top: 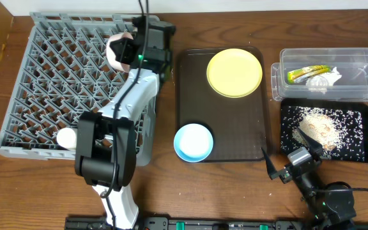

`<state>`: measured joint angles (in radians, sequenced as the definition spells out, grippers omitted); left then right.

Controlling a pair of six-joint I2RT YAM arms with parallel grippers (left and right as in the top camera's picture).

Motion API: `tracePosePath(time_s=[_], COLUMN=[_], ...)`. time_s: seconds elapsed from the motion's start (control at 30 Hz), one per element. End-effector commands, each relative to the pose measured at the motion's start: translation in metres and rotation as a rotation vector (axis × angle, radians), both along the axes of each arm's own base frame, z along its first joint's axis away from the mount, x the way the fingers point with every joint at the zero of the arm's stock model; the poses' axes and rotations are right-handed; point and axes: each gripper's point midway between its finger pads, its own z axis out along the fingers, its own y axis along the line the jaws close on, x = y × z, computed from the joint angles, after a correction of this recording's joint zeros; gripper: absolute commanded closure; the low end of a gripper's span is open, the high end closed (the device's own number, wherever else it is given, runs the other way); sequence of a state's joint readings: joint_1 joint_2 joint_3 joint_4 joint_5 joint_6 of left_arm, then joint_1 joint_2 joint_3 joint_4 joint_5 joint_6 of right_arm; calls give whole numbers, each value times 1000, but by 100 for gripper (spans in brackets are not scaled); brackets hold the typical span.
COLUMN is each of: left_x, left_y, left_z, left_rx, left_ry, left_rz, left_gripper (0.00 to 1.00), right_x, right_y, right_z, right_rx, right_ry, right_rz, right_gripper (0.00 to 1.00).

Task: Sort waste into correct bins and load items into the dishwasher
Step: 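Lift the pink-white bowl into the dish rack with the left gripper, then release the bowl and reach the left gripper to the light-blue bowl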

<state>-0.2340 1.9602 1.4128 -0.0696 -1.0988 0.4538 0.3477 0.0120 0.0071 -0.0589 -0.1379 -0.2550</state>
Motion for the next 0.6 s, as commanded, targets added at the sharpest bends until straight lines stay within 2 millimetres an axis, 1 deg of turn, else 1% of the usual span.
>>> tracePosePath(time_s=[0.0,0.1,0.13,0.17,0.23,0.3,0.4,0.43,0.5,0.57], left_x=[-2,-6,-8,-9,-12,-14,-14,-14,-16,-18], left_y=[-9,-10,-12,-13,-18,-30,-50,-55,-67,-84], left_z=[-7,-11,-13,-13,-11,-10,-8,-6,-3,-9], left_rx=[23,30,32,36,47,53,44,30,-27,-105], left_ry=[36,68,79,79,67,69,52,28,-45,-45], left_rz=[-10,-10,-11,-7,1,-20,-57,-62,-69,-119], left_gripper=[92,92,89,83,66,55,52,49,46,46], right_x=[1,1,1,1,1,1,1,1,1,1], right_y=[-3,-3,-3,-3,-3,-3,-3,-3,-3,-3], right_z=[0,0,0,0,0,0,0,0,0,0], right_rx=[-4,-4,-4,-4,-4,-4,-4,-4,-4,-4], right_ry=[-2,-2,-2,-2,-2,-2,-2,-2,-2,-2], right_rz=[-15,-15,-15,-15,-15,-15,-15,-15,-15,-15], right_gripper=[1,1,1,1,1,1,1,1,1,1])
